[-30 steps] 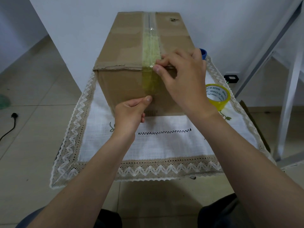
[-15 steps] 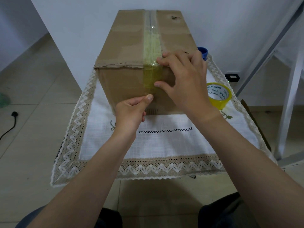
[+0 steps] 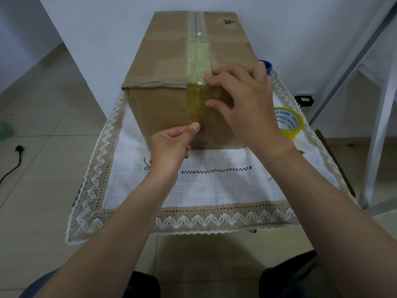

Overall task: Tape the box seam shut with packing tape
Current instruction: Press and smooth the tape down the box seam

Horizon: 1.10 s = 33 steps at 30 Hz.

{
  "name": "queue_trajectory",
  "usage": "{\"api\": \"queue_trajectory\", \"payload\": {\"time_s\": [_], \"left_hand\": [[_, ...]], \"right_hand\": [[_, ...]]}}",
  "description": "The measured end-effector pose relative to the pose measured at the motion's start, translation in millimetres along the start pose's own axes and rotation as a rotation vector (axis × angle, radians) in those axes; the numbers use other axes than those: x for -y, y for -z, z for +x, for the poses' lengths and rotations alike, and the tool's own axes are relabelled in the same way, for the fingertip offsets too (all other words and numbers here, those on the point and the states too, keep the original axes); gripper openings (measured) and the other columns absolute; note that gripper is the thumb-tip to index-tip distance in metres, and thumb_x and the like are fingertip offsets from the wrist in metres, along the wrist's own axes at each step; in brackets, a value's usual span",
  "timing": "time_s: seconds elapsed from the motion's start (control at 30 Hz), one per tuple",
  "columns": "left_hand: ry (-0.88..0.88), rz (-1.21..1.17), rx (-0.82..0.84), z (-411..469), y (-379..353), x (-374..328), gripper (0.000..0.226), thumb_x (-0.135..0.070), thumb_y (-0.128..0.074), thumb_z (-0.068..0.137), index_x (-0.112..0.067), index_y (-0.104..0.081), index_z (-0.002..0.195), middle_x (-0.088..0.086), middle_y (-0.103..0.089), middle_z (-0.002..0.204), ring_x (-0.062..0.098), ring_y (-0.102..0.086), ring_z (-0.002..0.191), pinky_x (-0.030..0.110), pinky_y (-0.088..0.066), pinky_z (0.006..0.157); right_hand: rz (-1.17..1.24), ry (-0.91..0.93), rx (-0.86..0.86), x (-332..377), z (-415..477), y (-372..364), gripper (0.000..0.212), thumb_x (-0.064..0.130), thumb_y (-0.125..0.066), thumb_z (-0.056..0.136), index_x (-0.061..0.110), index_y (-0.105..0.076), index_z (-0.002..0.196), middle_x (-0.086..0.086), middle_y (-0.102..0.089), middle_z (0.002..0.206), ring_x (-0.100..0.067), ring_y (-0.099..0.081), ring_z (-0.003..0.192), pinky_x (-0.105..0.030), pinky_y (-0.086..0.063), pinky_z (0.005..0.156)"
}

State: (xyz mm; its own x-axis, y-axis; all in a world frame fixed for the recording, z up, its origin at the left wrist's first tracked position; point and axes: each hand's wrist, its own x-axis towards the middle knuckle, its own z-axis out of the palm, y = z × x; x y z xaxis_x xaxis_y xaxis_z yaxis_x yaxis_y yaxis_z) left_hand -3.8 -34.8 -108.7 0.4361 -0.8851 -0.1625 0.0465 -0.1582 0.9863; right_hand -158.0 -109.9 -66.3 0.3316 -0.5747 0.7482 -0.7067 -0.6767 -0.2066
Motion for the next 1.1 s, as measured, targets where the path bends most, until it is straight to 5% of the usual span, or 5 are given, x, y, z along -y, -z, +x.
{"api": "queue_trajectory", "payload": {"time_s": [0.13, 0.4, 0.7, 0.9, 1.1], "left_hand": [[-0.003, 0.004, -0.001, 1.5, 0.0, 1.6, 0.006, -0.035, -0.082, 0.091, -0.032, -0.078, 0.088, -0.017, -0.052, 0.04, 0.0, -0.044, 0.038, 0.011, -0.038, 0.041], [-0.006, 0.006, -0.004, 2.0, 0.6, 2.8, 0.008, -0.034, -0.082, 0.091, -0.026, -0.081, 0.095, -0.017, -0.053, 0.041, 0.0, -0.044, 0.039, 0.011, -0.038, 0.041], [-0.007, -0.002, -0.008, 3.8, -0.1, 3.5, 0.006, -0.033, -0.082, 0.091, -0.028, -0.08, 0.09, -0.016, -0.053, 0.04, 0.0, -0.044, 0.037, 0.012, -0.037, 0.04], [-0.006, -0.007, -0.004, 4.5, -0.3, 4.2, 0.007, -0.033, -0.083, 0.09, -0.027, -0.081, 0.091, -0.016, -0.053, 0.04, 0.0, -0.044, 0.036, 0.011, -0.036, 0.039], [-0.012, 0.0, -0.007, 4.7, -0.4, 4.4, 0.013, -0.034, -0.082, 0.091, -0.023, -0.082, 0.097, -0.017, -0.054, 0.04, -0.002, -0.046, 0.037, 0.011, -0.037, 0.039]], "right_hand": [[-0.104, 0.031, 0.089, 1.1, -3.8, 3.1, 0.055, 0.042, -0.084, 0.076, 0.03, -0.063, 0.126, 0.01, -0.061, 0.133, -0.022, -0.039, 0.109, -0.032, -0.026, 0.092], [-0.007, -0.123, -0.112, 14.4, 3.6, -8.5, 0.03, 0.056, -0.064, 0.092, 0.029, -0.074, 0.098, 0.014, -0.07, 0.111, -0.028, -0.052, 0.1, -0.039, -0.038, 0.086], [-0.18, -0.04, 0.026, 9.7, -7.8, -9.8, 0.064, 0.067, -0.073, 0.076, 0.026, -0.063, 0.125, 0.003, -0.062, 0.132, -0.032, -0.054, 0.108, -0.046, -0.042, 0.093], [-0.17, -0.171, -0.075, 24.4, 1.2, -10.9, 0.051, 0.069, -0.048, 0.095, 0.023, -0.067, 0.11, 0.002, -0.064, 0.113, -0.031, -0.054, 0.105, -0.046, -0.041, 0.092], [-0.3, -0.141, 0.005, 25.1, -1.1, -13.5, 0.071, 0.079, -0.063, 0.075, 0.02, -0.059, 0.114, -0.003, -0.06, 0.116, -0.031, -0.053, 0.103, -0.046, -0.043, 0.089]]}}
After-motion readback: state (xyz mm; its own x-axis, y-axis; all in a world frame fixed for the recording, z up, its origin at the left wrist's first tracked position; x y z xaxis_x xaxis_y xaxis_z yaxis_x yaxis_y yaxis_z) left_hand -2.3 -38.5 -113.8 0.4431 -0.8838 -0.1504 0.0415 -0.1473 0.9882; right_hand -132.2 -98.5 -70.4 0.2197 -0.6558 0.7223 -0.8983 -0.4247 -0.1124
